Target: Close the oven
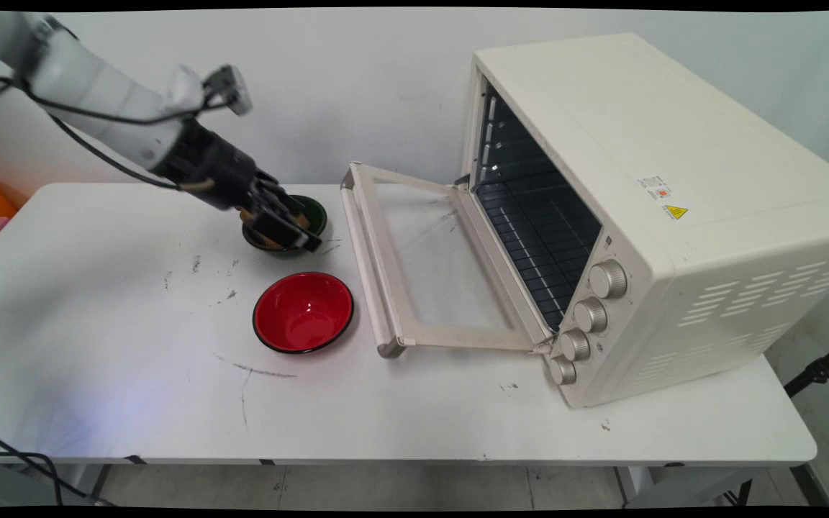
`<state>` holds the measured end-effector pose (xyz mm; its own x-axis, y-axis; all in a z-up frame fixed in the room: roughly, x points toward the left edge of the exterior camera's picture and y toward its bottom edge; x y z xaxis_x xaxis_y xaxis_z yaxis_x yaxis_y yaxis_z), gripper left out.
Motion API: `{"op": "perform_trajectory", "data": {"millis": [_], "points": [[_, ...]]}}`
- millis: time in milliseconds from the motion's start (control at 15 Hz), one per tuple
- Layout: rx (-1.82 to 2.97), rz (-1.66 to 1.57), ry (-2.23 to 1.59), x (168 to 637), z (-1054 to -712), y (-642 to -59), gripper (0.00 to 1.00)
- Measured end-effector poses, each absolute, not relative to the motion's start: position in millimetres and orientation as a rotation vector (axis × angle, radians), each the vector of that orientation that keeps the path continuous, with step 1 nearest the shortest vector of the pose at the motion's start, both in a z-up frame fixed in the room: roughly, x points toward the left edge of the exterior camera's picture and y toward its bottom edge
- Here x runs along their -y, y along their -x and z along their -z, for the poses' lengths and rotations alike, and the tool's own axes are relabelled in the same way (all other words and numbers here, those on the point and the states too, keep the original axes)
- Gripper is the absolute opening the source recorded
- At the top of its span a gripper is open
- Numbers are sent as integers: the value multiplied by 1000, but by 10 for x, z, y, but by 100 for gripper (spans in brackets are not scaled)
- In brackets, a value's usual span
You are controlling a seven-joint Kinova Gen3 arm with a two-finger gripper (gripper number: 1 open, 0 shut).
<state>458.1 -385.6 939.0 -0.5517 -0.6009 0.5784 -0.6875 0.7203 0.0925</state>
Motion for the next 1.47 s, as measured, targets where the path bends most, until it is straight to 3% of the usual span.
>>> {"op": "perform_trajectory", "data": {"millis": [933, 1000, 1467], "points": [[2474, -209, -839, 4156, -8521, -4071, 100], [2477, -210, -834, 4167, -8494, -4057, 0], [2462, -227, -796, 4245, -8303, -3969, 0]]}}
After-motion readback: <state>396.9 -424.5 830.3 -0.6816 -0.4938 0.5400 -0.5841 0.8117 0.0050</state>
